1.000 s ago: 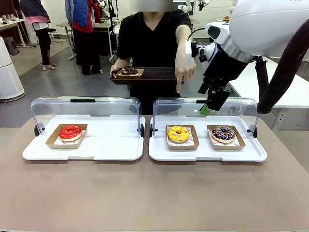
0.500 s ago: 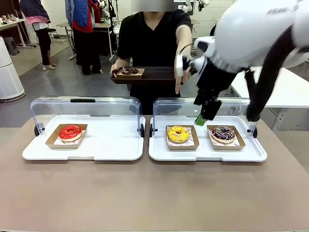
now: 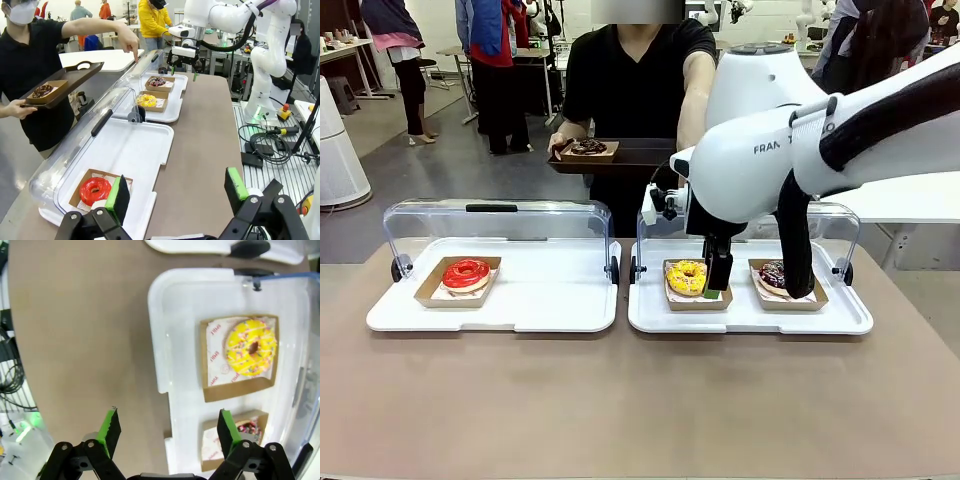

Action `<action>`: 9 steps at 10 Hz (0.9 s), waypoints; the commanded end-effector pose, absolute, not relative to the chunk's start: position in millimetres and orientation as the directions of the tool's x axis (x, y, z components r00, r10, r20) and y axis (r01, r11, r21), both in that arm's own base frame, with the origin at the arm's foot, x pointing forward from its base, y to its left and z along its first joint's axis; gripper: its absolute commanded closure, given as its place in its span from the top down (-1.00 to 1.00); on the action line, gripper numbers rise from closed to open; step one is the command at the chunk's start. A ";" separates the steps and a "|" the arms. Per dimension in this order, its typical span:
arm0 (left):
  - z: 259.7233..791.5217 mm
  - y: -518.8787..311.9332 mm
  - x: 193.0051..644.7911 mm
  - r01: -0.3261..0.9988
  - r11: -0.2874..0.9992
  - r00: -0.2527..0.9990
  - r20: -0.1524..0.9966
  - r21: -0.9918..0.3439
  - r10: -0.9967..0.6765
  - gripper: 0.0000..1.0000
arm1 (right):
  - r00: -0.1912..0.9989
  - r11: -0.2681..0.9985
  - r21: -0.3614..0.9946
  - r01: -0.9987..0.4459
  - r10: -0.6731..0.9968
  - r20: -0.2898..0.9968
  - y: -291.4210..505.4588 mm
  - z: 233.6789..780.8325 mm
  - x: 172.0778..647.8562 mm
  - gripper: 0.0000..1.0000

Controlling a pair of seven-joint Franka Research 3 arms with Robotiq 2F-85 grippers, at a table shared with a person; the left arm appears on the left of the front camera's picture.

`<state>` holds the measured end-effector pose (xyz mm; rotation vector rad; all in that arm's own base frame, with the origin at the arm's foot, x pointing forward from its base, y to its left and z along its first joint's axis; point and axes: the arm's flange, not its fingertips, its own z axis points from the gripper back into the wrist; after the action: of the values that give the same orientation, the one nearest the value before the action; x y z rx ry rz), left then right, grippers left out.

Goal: Provide the desired donut to the person.
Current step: Pick up and lift the Paper togo box containing the Donut pointed at by the person.

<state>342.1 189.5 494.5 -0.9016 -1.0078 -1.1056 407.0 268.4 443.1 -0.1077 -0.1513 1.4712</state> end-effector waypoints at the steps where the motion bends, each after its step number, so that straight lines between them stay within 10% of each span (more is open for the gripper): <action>1: 495.0 190.3 341.1 0.974 0.215 0.123 0.959 -0.067 -0.256 1.00 | 0.141 0.139 -0.236 -0.962 0.990 0.008 263.3 443.7 405.7 1.00; 9: 495.0 190.3 341.1 0.974 0.215 0.123 0.959 -0.067 -0.256 1.00 | -0.036 -0.028 -0.124 -0.992 0.997 0.067 254.9 420.6 419.7 1.00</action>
<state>342.1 189.5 494.5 -0.9016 -1.0078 -1.1055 415.6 263.5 430.9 -0.0946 -0.1397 1.5372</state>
